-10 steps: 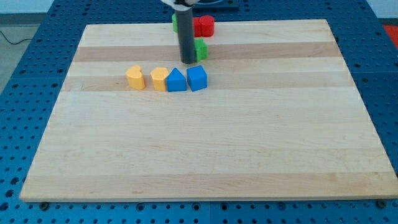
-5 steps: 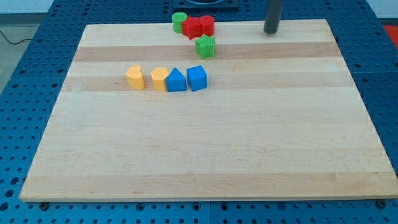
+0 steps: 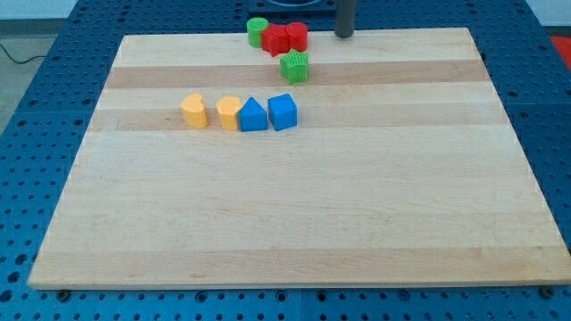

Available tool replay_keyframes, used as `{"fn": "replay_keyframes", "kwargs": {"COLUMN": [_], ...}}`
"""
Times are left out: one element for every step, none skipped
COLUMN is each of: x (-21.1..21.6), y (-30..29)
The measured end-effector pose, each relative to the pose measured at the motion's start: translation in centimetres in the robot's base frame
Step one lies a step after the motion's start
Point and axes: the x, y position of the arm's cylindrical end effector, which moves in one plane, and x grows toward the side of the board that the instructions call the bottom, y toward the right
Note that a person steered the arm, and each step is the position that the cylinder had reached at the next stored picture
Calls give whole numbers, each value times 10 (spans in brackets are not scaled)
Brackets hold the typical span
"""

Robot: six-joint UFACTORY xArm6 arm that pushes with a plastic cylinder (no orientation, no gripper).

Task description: Push the red star to the bottom of the green circle

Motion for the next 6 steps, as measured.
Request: {"fn": "replay_keyframes", "kwargs": {"x": [1, -1, 1, 14, 34, 28], "y": [-21, -57, -92, -122, -144, -141]}}
